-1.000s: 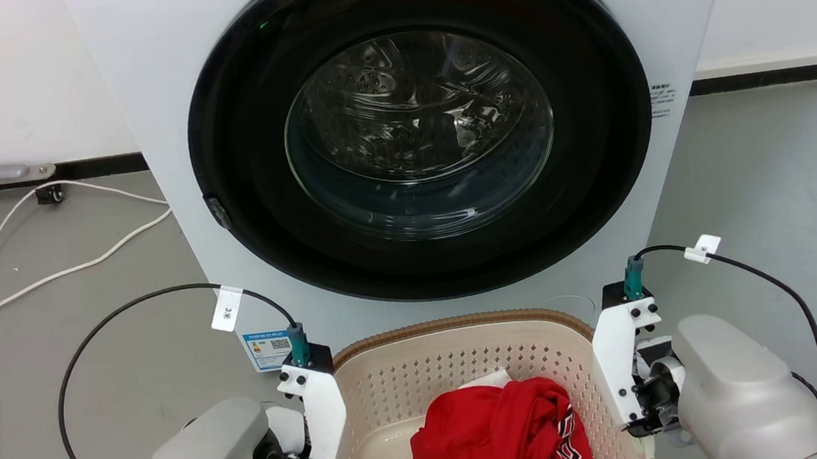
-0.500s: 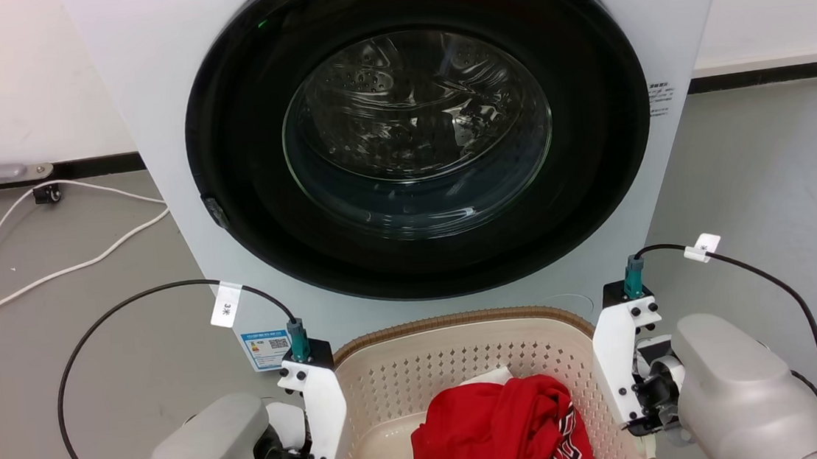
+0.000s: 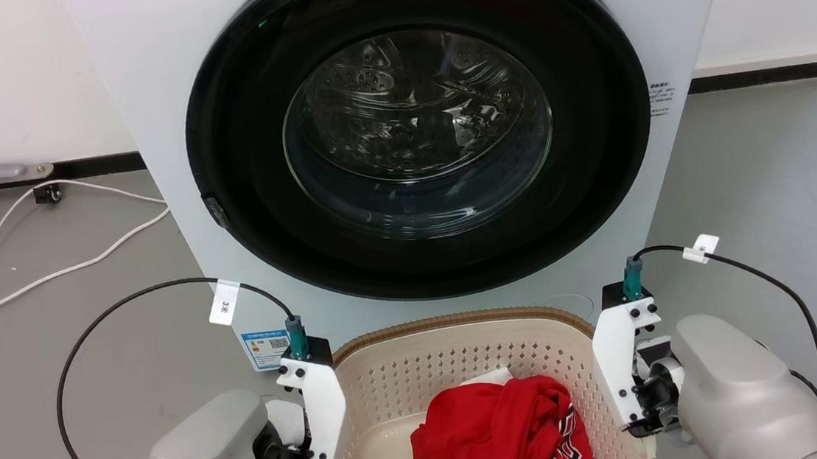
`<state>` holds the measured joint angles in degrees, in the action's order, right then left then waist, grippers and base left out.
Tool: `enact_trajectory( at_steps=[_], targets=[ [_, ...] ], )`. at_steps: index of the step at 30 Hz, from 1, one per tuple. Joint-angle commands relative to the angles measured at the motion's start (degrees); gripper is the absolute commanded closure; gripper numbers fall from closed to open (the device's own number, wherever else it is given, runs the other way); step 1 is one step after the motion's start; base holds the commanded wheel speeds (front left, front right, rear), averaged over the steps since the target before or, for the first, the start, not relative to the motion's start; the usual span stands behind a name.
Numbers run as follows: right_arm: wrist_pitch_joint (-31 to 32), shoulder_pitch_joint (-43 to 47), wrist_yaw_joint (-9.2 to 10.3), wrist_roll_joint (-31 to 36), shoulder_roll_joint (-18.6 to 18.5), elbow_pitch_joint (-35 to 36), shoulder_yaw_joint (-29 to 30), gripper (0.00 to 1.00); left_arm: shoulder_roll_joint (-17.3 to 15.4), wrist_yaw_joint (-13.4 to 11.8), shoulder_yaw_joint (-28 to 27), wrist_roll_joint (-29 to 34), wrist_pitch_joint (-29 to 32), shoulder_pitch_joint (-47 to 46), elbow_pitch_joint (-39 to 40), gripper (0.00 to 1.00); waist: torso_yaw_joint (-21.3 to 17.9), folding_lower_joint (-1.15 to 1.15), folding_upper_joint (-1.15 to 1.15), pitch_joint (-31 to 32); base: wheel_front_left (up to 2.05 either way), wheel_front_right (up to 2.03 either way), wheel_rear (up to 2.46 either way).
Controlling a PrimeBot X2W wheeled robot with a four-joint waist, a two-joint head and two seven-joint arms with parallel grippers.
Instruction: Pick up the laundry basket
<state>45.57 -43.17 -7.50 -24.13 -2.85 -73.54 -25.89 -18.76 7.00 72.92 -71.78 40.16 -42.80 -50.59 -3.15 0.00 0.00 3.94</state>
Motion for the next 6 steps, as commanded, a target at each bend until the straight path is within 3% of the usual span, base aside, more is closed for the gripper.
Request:
enact_trajectory(
  at_steps=[1, 6],
  targets=[
    [-0.42, -0.68, 0.02, 0.66, -0.06, 0.11, -0.50, 1.00, 0.76, 0.81, 0.25, 0.05, 0.24, -0.78, 0.54, 1.00, 0.02, 0.00, 0.00, 0.01, 0.00, 0.00, 0.00],
    [-0.14, -0.27, 0.03, 0.41, -0.06, 0.01, -0.42, 1.00, 0.64, 0.81, 0.31, -0.07, 0.24, -0.79, 0.39, 1.00, 0.02, 0.00, 0.00, 0.04, 0.00, 0.00, 0.00]
  ],
)
